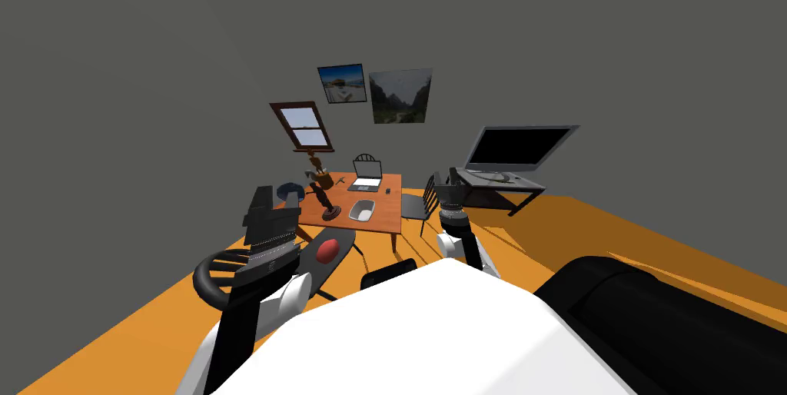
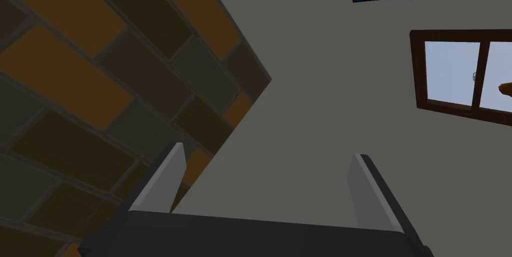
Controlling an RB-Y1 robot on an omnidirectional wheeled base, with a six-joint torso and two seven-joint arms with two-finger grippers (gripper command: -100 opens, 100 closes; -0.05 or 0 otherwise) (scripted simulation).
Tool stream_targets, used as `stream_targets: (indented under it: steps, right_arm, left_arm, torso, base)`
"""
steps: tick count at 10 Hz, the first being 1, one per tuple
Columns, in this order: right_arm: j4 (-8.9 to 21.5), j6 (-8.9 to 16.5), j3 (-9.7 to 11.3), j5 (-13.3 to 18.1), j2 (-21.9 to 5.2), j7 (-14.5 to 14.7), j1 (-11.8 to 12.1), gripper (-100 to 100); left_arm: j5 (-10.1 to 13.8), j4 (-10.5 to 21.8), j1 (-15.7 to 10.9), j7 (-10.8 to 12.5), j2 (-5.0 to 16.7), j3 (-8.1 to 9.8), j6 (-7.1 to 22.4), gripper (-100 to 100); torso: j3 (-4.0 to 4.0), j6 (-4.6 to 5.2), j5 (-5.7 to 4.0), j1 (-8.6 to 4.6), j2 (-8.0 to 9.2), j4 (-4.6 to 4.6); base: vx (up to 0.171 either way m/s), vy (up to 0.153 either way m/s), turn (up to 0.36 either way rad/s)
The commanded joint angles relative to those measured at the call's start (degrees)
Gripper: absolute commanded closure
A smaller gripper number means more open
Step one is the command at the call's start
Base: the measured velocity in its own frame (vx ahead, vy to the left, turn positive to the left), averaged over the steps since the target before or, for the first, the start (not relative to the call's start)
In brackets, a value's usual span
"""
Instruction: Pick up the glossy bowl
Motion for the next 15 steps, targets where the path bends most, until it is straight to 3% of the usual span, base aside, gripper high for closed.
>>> stream_targets:
  steps: [1,2,6,15]
  right_arm:
    - [0.0,0.0,0.0,0.0,0.0,0.0,0.0,0]
    - [0.0,0.0,0.0,0.0,0.0,0.0,0.0,0]
    - [0.0,0.0,0.0,0.0,0.0,0.0,0.0,0]
    - [0.0,0.0,0.0,0.0,0.0,0.0,0.0,0]
  left_arm:
    - [0.2,-0.2,0.8,0.4,1.7,0.38,1.2,-100]
    - [0.5,-0.5,1.9,1.0,3.1,0.94,3.0,-100]
    - [1.6,-0.9,5.2,3.0,5.1,2.61,8.5,-100]
    - [5.3,-0.4,12.9,8.8,6.4,6.9,21.9,-100]
  torso:
    - [0.0,0.0,0.0,0.0,0.0,0.0]
    - [0.01,0.03,0.01,0.05,0.03,0.0]
    - [0.08,0.02,0.04,0.19,0.13,0.03]
    - [0.03,0.01,0.03,0.15,0.04,0.01]
  base:
    - [-0.007,0.011,-0.193]
    - [-0.03,0.045,-0.394]
    - [-0.036,0.045,-0.304]
    - [-0.033,0.036,-0.323]
